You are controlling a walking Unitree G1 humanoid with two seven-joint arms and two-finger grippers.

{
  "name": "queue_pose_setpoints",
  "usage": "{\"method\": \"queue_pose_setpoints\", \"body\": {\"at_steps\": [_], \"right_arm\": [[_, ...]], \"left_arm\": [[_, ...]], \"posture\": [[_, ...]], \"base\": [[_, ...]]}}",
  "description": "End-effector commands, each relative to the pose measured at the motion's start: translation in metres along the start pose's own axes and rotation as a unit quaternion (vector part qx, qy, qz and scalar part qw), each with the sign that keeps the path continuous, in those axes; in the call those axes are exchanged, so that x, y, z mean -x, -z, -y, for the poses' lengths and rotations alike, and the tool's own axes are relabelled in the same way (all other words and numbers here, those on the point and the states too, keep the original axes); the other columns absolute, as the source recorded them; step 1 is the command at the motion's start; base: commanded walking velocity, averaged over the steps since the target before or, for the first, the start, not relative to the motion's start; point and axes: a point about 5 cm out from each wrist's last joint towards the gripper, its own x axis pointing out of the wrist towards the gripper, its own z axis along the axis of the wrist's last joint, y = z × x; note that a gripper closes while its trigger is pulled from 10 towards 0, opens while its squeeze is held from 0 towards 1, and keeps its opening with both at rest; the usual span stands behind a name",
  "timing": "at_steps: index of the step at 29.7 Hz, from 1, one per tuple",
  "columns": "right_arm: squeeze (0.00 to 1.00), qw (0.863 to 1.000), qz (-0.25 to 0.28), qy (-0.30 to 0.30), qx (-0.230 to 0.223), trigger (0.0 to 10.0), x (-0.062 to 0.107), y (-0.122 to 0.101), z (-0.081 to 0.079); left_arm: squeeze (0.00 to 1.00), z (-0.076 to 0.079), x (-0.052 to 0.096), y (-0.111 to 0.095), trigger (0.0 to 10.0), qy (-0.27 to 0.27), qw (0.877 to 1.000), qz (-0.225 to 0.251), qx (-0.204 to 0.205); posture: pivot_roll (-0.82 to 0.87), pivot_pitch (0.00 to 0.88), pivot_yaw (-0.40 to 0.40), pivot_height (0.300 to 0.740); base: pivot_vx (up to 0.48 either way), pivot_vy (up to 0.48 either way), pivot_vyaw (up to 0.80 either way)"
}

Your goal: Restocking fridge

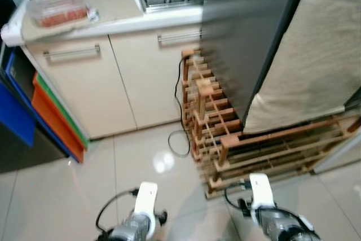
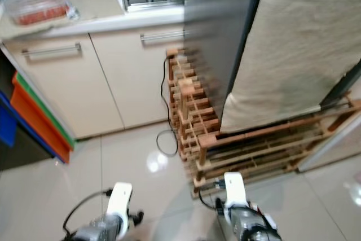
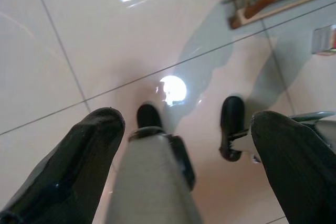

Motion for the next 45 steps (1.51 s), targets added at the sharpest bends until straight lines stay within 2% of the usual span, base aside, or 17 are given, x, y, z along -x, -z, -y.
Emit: {"method": "queue_pose_setpoints", "body": {"at_steps": [1,31,32,33,35,41,45], "right_arm": [[0.00,1.000,0.002,-0.001,0.008,10.0,0.000,-0.001,-0.002],[0.00,1.000,0.003,-0.001,0.008,10.0,0.000,-0.001,-0.003],[0.00,1.000,0.007,0.000,0.002,10.0,0.000,-0.006,0.001],[0.00,1.000,0.012,0.000,-0.007,10.0,0.000,-0.013,0.005],[0.00,1.000,0.014,0.000,-0.009,10.0,0.000,-0.015,0.005],[0.00,1.000,0.018,-0.004,-0.003,10.0,0.000,-0.019,0.003],[0.00,1.000,0.017,-0.003,0.001,10.0,0.000,-0.019,0.006]], "left_arm": [[0.00,-0.015,0.000,-0.055,10.0,-0.030,0.998,0.036,-0.051],[0.00,-0.015,0.000,-0.056,10.0,-0.028,0.997,0.037,-0.054],[0.00,-0.020,0.000,-0.056,10.0,-0.033,0.998,0.034,-0.051],[0.00,-0.027,0.001,-0.059,10.0,-0.039,0.997,0.032,-0.051],[0.00,-0.031,0.002,-0.062,10.0,-0.042,0.997,0.036,-0.053],[0.00,-0.039,0.003,-0.066,10.0,-0.050,0.997,0.039,-0.049],[0.00,-0.038,0.003,-0.064,10.0,-0.052,0.997,0.034,-0.050]], "posture": [[0.01,0.033,0.021,0.740],[0.01,0.033,0.018,0.740],[0.09,0.000,-0.004,0.740],[0.10,0.000,-0.006,0.740],[0.12,0.000,-0.008,0.740],[0.12,0.000,-0.012,0.740],[0.10,0.000,-0.022,0.740]], "base": [[0.000,0.000,0.00],[0.000,0.000,0.00],[0.000,0.000,0.00],[0.000,0.000,0.00],[0.000,0.000,0.00],[0.000,0.000,0.00],[0.000,0.000,0.00]]}}
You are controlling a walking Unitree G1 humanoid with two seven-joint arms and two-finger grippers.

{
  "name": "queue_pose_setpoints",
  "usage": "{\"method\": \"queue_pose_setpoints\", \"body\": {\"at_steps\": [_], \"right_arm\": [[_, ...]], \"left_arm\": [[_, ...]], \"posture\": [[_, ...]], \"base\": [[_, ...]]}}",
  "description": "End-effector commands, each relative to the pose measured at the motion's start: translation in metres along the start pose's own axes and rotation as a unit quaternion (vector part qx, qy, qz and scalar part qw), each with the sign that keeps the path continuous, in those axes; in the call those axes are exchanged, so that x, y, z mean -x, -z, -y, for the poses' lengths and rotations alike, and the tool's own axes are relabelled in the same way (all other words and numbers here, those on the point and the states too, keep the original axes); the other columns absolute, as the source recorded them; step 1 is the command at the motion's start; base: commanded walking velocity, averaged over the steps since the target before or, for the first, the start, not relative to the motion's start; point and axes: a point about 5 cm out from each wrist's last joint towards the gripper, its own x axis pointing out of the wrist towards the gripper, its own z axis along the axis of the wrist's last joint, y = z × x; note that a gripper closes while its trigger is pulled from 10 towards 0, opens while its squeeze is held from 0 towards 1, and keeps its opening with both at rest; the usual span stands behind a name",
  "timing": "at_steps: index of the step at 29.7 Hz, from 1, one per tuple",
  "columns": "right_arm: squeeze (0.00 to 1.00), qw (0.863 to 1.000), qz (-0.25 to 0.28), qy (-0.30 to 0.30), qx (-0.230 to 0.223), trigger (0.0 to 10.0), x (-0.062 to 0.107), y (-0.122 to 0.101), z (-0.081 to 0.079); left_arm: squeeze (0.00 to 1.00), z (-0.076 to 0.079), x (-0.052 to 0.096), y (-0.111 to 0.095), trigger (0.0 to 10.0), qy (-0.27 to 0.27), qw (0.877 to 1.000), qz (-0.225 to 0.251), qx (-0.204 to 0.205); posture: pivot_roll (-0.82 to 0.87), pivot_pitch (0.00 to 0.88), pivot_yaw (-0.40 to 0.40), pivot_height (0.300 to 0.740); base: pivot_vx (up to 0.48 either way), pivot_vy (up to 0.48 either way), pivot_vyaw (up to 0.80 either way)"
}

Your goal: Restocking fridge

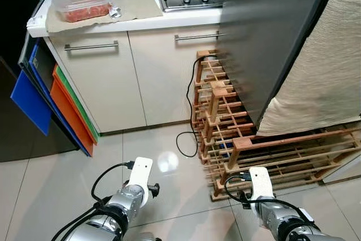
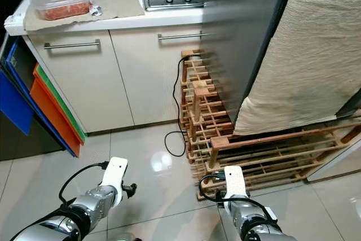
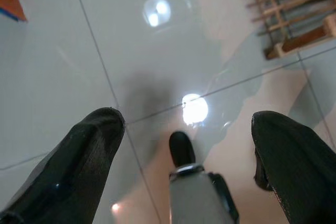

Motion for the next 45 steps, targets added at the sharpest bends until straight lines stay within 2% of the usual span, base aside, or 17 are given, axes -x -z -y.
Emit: {"method": "queue_pose_setpoints", "body": {"at_steps": [1,9,25,32,45], "right_arm": [[0.00,1.000,-0.004,0.003,0.000,10.0,0.000,0.000,0.003],[0.00,1.000,-0.007,0.005,0.005,10.0,0.000,0.002,0.004],[0.00,1.000,-0.013,0.000,0.010,10.0,0.000,0.008,0.001],[0.00,1.000,-0.017,-0.001,0.016,10.0,0.001,0.011,0.001],[0.00,0.999,-0.020,-0.006,0.027,10.0,0.001,0.014,0.002]], "left_arm": [[0.00,-0.003,0.000,-0.014,10.0,-0.004,1.000,0.004,-0.008],[0.00,0.005,0.000,-0.012,10.0,0.009,1.000,0.002,-0.015],[0.00,0.003,0.000,-0.003,10.0,0.012,0.999,-0.008,-0.045],[0.00,0.002,0.000,-0.001,10.0,0.007,0.999,-0.008,-0.045],[0.00,0.010,-0.001,0.000,10.0,0.019,0.999,-0.006,-0.048]], "posture": [[0.10,0.000,-0.023,0.740],[0.10,0.000,-0.030,0.740],[0.11,0.000,-0.029,0.740],[0.12,0.000,-0.042,0.740],[0.13,0.000,-0.063,0.740]], "base": [[0.000,0.000,0.00],[0.000,0.000,0.00],[0.000,0.000,0.00],[0.000,0.000,0.00],[0.000,0.000,0.00]]}}
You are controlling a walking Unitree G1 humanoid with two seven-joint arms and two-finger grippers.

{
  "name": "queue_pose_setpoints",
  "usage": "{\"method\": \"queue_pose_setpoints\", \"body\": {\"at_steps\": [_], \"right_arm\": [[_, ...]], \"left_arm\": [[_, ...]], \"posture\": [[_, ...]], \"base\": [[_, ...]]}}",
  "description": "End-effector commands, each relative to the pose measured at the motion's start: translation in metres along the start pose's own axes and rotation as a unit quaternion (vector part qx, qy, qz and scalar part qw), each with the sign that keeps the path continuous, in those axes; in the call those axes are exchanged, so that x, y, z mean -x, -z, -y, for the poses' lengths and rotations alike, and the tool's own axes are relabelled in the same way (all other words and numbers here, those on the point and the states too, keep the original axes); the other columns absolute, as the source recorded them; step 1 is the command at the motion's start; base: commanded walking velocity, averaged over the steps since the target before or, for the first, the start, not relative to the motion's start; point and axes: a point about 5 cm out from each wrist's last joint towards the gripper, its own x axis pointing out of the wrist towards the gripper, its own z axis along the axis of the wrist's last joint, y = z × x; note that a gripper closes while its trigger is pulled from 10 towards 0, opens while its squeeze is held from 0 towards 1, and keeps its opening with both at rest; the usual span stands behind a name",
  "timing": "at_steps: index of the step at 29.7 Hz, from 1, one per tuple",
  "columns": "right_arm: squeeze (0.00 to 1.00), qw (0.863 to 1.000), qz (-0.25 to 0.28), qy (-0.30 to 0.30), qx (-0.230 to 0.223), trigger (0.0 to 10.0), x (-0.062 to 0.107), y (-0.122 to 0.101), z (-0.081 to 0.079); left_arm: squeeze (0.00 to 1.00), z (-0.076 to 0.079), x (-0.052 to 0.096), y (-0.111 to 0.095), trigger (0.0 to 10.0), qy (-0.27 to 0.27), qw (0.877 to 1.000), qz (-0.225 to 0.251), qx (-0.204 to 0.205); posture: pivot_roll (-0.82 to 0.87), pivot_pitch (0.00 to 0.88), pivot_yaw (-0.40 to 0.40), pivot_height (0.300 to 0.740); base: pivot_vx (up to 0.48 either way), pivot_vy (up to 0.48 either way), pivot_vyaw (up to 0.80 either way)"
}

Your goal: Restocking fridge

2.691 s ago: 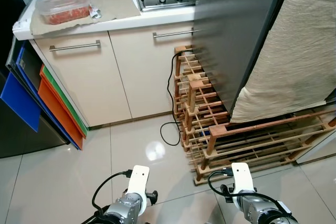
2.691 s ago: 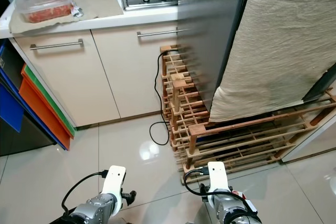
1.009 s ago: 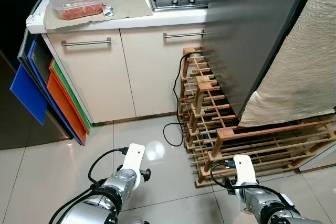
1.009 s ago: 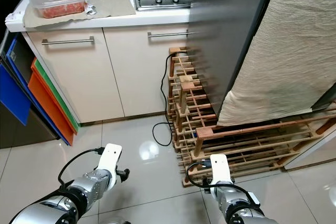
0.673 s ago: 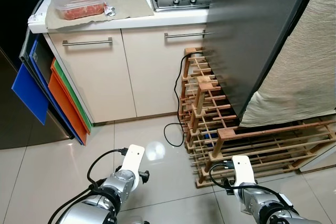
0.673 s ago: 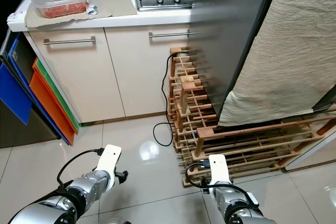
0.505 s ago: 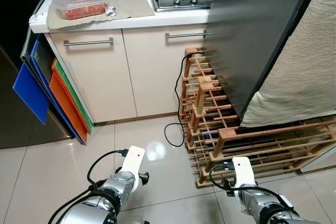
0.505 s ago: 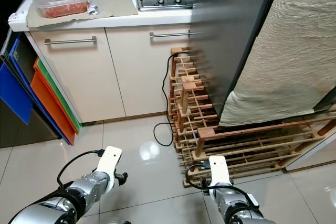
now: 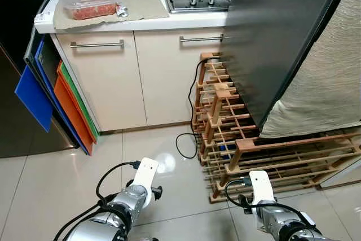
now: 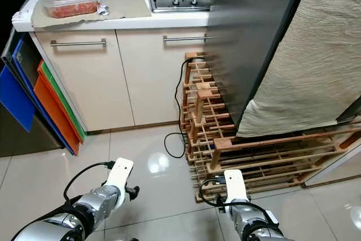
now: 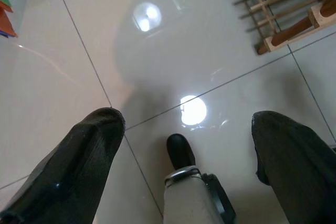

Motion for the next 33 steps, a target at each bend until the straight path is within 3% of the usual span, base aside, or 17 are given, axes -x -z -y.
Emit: {"method": "queue_pose_setpoints", "body": {"at_steps": [1,25,33], "right_arm": [[0.00,1.000,-0.001,-0.001,0.007,10.0,0.000,0.000,0.002],[0.00,1.000,0.005,0.002,-0.014,10.0,0.000,-0.002,-0.005],[0.00,1.000,0.001,0.002,-0.008,10.0,0.000,0.001,-0.006]], "left_arm": [[0.00,0.002,0.000,0.006,10.0,0.004,1.000,-0.006,-0.003],[0.00,0.000,0.000,0.000,10.0,0.007,1.000,0.001,-0.023],[0.00,-0.014,0.001,0.007,10.0,-0.021,1.000,-0.008,0.000]], "posture": [[0.13,0.000,-0.063,0.740],[0.11,0.000,-0.017,0.740],[0.12,0.000,-0.032,0.740]], "base": [[0.000,0.000,0.00],[0.000,0.000,0.00],[0.000,0.000,0.00]]}}
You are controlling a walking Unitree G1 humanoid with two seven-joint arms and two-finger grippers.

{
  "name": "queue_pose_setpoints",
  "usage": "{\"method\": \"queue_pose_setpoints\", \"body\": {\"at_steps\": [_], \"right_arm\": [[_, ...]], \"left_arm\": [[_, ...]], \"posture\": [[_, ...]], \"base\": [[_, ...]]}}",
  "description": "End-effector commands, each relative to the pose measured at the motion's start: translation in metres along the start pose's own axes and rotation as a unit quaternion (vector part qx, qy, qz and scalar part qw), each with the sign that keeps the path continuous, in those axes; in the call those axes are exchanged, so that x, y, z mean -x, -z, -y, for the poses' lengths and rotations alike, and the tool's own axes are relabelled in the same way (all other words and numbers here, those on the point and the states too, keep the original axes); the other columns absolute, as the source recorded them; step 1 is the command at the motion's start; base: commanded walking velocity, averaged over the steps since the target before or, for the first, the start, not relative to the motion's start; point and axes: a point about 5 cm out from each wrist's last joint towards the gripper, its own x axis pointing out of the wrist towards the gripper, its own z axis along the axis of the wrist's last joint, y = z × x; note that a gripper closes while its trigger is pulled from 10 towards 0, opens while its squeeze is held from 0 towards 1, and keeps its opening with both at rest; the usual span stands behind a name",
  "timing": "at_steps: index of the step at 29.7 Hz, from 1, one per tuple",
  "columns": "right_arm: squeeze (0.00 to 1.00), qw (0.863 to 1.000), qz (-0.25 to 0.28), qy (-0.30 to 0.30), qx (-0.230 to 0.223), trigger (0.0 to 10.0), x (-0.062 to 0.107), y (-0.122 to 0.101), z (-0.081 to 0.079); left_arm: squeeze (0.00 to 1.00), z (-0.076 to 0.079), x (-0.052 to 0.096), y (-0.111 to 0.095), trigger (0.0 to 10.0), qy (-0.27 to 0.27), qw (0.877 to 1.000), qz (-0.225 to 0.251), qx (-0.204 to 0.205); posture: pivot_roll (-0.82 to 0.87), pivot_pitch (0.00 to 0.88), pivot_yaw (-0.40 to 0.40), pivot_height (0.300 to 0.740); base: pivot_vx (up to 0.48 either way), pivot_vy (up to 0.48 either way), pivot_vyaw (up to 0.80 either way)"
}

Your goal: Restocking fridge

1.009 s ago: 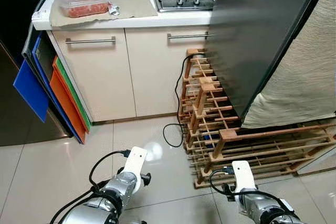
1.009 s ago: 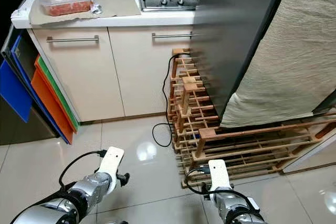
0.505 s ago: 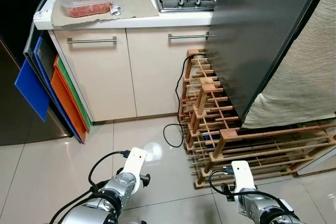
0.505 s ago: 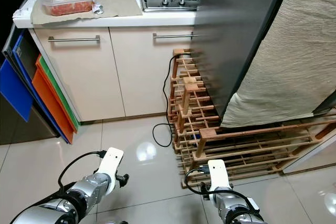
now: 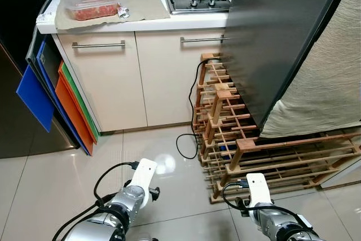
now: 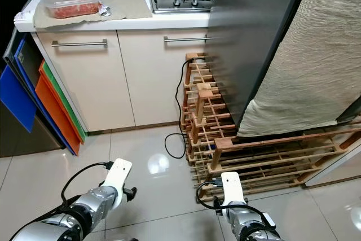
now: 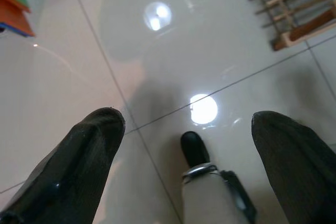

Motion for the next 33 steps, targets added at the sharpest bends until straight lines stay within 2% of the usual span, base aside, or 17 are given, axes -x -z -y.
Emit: {"method": "queue_pose_setpoints", "body": {"at_steps": [1,9,21,33], "right_arm": [[0.00,1.000,-0.001,0.004,-0.004,10.0,0.000,0.001,0.002],[0.00,1.000,-0.001,0.000,-0.003,10.0,0.000,0.003,0.002],[0.00,1.000,-0.006,-0.002,0.006,10.0,0.000,0.004,0.001],[0.00,1.000,-0.007,-0.003,0.008,10.0,0.000,0.005,0.000]], "left_arm": [[0.00,0.000,0.000,0.004,10.0,-0.003,1.000,-0.004,0.010],[0.00,-0.002,0.000,0.011,10.0,-0.006,1.000,-0.009,0.023],[0.00,0.005,0.000,0.016,10.0,0.002,1.000,-0.012,0.018],[0.00,0.003,0.000,0.021,10.0,0.005,1.000,-0.014,0.004]], "posture": [[0.12,0.000,-0.033,0.740],[0.11,0.000,-0.044,0.740],[0.12,0.000,-0.044,0.740],[0.12,0.000,-0.031,0.740]], "base": [[0.000,0.000,0.00],[0.000,0.000,0.00],[0.000,0.000,0.00],[0.000,0.000,0.00]]}}
